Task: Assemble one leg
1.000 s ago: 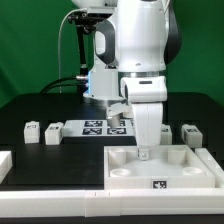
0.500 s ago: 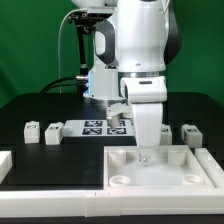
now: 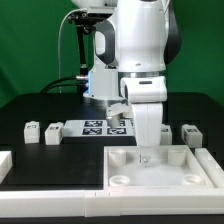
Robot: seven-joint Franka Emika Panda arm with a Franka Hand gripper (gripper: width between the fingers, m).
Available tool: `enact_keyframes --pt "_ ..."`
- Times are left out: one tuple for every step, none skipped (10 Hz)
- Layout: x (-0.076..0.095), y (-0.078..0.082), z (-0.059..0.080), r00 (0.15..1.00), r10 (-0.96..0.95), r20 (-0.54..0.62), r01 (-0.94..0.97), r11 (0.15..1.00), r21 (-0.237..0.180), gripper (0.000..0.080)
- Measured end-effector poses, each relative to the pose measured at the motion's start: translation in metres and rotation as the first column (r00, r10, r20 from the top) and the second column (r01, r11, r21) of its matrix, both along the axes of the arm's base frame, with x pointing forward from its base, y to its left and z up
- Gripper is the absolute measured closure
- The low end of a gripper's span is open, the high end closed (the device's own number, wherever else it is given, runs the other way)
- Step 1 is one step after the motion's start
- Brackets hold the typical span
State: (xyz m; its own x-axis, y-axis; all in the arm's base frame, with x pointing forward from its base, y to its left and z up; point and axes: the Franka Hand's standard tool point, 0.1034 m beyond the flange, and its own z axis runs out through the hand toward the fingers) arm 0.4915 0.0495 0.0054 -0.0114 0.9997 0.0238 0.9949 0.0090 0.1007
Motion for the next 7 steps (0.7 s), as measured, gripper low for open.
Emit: enact_keyframes --pt "0.0 0.0 0.0 1.0 0.0 0.0 0.0 1.0 0.0 0.0151" --pt "0.0 0.0 0.0 1.0 -0.004 0.0 0.004 1.0 0.001 0.0151" --pt "-0.005 0.002 0.006 0.998 -0.064 0.011 0.064 0.998 0.013 0.0151" --pt "-0.016 0.007 0.015 0.994 -0.11 0.029 0.109 0.994 0.03 0.0151" --pt "-0.025 0.012 0.02 0.99 -0.134 0.034 0.133 0.99 0.039 0.0151" --pt "-0.031 0.019 0.026 0.986 -0.161 0.044 0.159 0.986 0.051 0.0151" --pt "-0.034 0.022 0.031 0.983 -0.178 0.047 0.175 0.983 0.054 0.0151"
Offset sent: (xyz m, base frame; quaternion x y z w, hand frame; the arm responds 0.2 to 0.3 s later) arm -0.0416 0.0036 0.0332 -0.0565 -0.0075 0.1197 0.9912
